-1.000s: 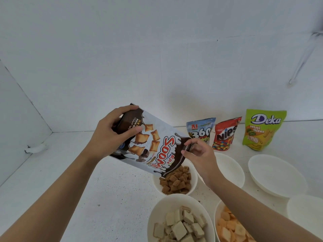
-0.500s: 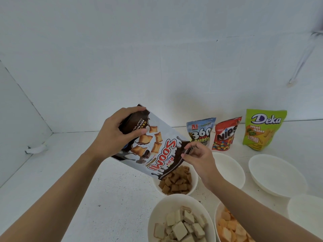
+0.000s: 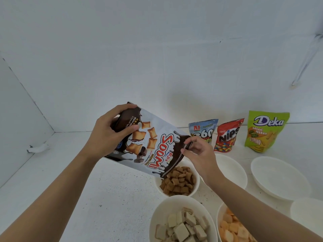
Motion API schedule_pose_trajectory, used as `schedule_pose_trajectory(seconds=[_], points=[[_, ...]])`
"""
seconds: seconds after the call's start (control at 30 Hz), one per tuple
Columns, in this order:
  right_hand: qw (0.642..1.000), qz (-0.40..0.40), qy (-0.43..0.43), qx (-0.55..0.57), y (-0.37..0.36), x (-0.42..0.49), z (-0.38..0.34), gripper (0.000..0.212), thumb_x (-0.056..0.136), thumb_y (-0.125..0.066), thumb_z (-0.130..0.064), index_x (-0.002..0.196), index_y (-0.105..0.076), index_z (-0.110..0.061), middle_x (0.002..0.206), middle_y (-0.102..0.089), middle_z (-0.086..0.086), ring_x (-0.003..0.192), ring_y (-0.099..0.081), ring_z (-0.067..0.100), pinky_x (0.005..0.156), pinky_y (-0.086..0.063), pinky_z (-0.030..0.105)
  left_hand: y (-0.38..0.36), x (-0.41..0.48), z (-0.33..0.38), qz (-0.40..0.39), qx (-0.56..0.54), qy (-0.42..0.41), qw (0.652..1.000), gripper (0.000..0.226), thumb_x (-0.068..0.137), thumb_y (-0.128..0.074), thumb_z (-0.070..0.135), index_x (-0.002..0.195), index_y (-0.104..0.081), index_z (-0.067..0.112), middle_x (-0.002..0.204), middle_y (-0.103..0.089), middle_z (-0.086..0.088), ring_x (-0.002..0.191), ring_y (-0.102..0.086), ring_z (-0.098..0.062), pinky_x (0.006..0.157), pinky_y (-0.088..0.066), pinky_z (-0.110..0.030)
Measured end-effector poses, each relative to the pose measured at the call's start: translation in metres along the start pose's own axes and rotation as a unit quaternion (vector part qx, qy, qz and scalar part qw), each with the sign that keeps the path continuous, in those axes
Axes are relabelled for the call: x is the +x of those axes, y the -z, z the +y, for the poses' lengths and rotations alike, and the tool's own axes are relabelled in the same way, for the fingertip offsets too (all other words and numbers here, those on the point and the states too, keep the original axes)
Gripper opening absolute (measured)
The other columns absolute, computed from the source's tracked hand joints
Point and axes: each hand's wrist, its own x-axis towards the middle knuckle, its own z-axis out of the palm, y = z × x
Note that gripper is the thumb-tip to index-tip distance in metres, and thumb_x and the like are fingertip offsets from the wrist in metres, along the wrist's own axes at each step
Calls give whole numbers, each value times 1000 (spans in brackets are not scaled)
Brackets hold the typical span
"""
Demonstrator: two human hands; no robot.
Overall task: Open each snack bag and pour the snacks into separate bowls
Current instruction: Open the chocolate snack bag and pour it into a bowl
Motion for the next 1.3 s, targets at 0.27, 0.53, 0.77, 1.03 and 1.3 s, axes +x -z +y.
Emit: schedule_pose_trajectory(seconds=[0.27, 0.53, 0.77, 1.03, 1.3], points=[[1000, 18, -11, 1, 3, -1, 1, 29, 80, -75, 9, 87, -65, -17, 89, -76, 2, 83, -71, 24, 70, -60, 28, -4, -2, -3, -25, -20, 15, 999, 48, 87, -74, 24, 131, -59, 36, 126, -65, 11, 111, -68, -17, 81, -64, -40], [1000, 18, -5, -14, 2, -4, 5, 27, 79, -77, 6, 90, -67, -16, 90, -75, 4, 85, -69, 31, 82, -61, 39, -5, -2, -4, 9, -22, -6, 1000, 38, 90, -73, 11, 123, -68, 28, 114, -72, 10, 106, -71, -21, 87, -61, -49], [999, 30, 7, 11, 2, -3, -1, 28, 80, -75, 7, 90, -66, -18, 92, -73, 10, 88, -69, 30, 79, -62, 38, -1, -3, 6, -13, -17, -4, 1000, 49, 86, -76, 22, 131, -59, 32, 126, -64, 15, 113, -66, -9, 79, -64, -35], [998, 58, 19, 8, -2, -8, -3, 26, 83, -73, 5, 90, -64, -19, 89, -73, 7, 84, -70, 15, 77, -58, 28, -9, -26, -6, 31, -65, 21, 997, 49, 84, -78, 11, 126, -57, 25, 114, -65, 13, 101, -70, -8, 67, -61, -21], [993, 20, 115, 4, -19, -6, -29, 28, 85, -72, 5, 88, -65, -22, 94, -71, 5, 94, -71, 19, 79, -62, 45, 2, -63, -44, 69, -22, 88, 993, 57, 79, -82, 21, 126, -53, 37, 103, -66, 11, 91, -69, -8, 71, -62, -24]])
